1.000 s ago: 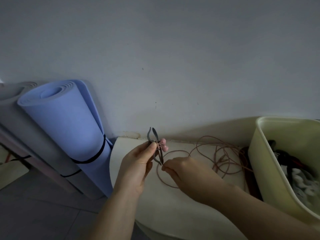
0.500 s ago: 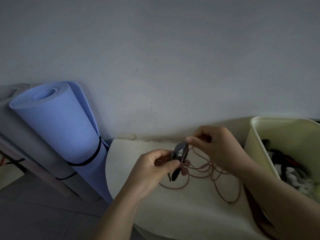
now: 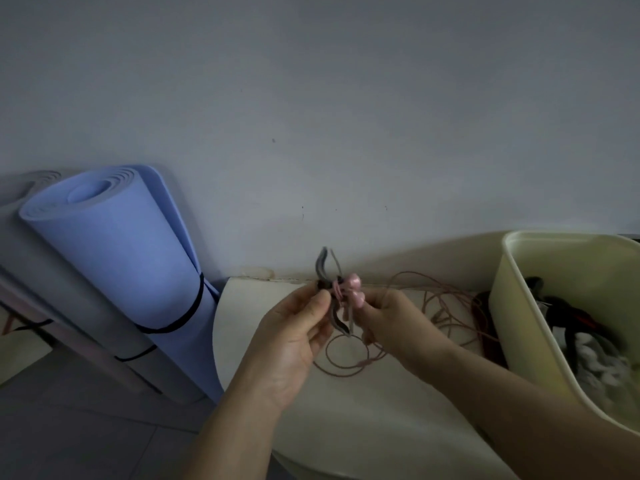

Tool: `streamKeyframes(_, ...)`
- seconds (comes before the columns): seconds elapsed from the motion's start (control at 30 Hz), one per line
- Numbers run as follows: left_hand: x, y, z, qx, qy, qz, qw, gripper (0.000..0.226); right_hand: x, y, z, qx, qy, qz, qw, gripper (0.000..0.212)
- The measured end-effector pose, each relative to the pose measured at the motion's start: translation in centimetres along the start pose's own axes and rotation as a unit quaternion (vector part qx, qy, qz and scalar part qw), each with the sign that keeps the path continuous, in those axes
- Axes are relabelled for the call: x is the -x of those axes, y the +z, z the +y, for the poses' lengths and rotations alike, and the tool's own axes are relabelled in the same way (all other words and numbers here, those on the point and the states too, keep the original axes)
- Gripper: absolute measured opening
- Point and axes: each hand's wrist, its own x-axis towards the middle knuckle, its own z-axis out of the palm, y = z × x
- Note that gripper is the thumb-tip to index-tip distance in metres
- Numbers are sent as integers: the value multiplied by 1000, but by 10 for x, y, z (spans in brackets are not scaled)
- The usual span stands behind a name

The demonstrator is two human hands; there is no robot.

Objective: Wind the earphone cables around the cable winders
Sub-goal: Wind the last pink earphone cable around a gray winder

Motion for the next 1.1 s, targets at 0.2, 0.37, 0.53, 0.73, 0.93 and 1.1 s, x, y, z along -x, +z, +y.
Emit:
streamKeyframes(0.2, -5, -7, 1, 56, -21, 126, 990, 32, 10, 10, 0, 192, -85, -57, 976, 24)
streamKeyframes(0.37, -3, -4, 3, -32, -3, 151, 988, 36, 13, 0, -6, 345, -173, -62, 921, 26)
streamKeyframes(0.53, 4, 5, 6, -168, 39, 151, 973, 42, 16, -8, -11, 411, -206, -71, 885, 27)
streamKeyframes(0.73, -6, -6, 2, 18, -55, 182, 982, 29, 12, -20, -10, 385, -211, -62, 896, 25)
streamKeyframes(0.93, -6, -4, -4, -192, 21, 147, 970, 11, 14, -25, -16, 385, -253, -23, 887, 29)
streamKeyframes(1.1, -7, -4, -10, -362, 37, 94, 927, 9, 16, -39, -20, 318, -209, 23, 924, 23)
